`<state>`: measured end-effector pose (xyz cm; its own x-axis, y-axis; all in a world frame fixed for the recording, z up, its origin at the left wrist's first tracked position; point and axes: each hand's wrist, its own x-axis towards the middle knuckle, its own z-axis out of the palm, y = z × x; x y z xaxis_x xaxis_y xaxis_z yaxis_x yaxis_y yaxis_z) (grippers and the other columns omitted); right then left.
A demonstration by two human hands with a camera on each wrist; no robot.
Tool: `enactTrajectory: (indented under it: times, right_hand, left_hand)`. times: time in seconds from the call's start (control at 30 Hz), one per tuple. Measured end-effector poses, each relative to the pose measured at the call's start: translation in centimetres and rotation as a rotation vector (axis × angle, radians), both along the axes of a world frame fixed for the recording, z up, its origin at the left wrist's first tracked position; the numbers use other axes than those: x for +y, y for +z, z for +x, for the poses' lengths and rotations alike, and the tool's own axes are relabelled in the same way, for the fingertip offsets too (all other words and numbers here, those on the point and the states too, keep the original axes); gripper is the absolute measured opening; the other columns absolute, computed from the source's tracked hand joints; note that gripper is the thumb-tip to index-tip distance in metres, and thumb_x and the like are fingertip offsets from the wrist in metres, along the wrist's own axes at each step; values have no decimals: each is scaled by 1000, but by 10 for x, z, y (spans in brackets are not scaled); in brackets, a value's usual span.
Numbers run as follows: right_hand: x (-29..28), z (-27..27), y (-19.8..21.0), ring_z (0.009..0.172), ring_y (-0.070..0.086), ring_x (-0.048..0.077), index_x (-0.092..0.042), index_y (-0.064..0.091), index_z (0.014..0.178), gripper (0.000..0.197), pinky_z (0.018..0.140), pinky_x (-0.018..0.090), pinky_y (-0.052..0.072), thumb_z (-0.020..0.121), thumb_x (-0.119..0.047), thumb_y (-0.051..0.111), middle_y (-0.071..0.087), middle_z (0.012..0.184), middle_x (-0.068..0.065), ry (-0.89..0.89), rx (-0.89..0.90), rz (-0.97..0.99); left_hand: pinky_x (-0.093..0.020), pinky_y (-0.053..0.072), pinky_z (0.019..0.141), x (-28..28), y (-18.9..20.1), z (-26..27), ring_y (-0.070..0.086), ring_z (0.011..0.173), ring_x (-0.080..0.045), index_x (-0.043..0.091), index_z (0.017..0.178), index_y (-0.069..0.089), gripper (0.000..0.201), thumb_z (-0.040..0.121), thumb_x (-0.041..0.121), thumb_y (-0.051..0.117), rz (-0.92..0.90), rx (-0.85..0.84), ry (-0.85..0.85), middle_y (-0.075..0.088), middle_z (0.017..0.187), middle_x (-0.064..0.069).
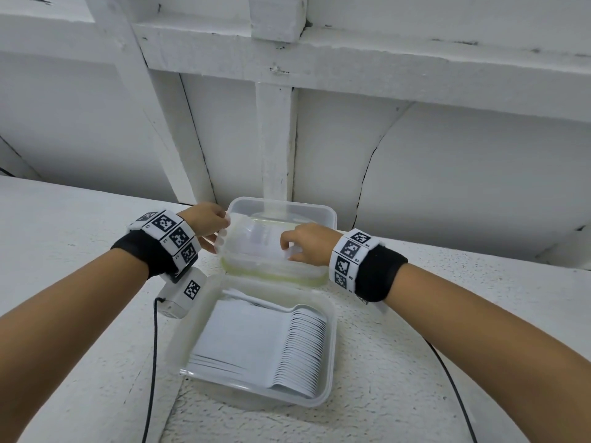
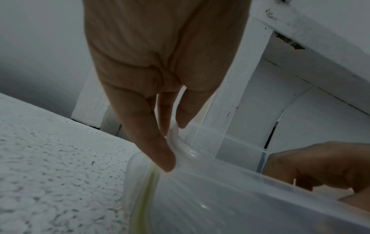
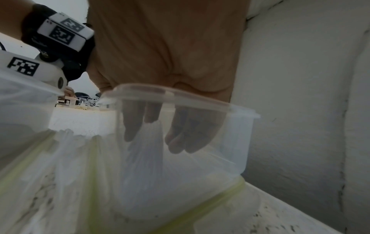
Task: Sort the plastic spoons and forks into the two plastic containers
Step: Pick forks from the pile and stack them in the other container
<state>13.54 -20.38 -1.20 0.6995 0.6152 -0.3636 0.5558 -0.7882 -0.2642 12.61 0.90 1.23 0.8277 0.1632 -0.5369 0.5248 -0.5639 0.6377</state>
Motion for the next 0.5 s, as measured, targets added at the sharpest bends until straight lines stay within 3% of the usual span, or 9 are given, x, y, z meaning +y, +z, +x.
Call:
enactTrajectory:
  times: [0.23, 0.43, 0.5]
  right_hand:
    - [3, 4, 6, 112, 51, 24, -14, 55, 125, 35, 89, 26, 37, 92, -27, 57, 54, 123, 9, -16, 60, -6]
    - [2, 6, 11, 93, 48, 12, -12, 61, 119, 28, 80, 19, 33, 92, -21, 56, 60, 120, 5, -11, 134, 61]
    - [2, 6, 12, 94, 48, 12, -12, 61, 119, 28, 81, 19, 34, 92, -21, 56, 60, 120, 6, -6, 137, 61]
  left_hand:
    - [-33, 56, 55, 0, 2, 0, 59, 70, -23, 6, 105, 50, 11, 98, 11, 43, -5, 4, -7, 55, 84, -9]
    - [-32, 56, 52, 0, 1, 0, 59, 72, -24, 4, 103, 51, 10, 98, 10, 44, 2, -2, -7, 56, 86, -10]
    - [-33, 56, 54, 0, 1, 0, 60, 73, -24, 5, 103, 51, 10, 98, 11, 44, 8, -3, -8, 56, 87, -11]
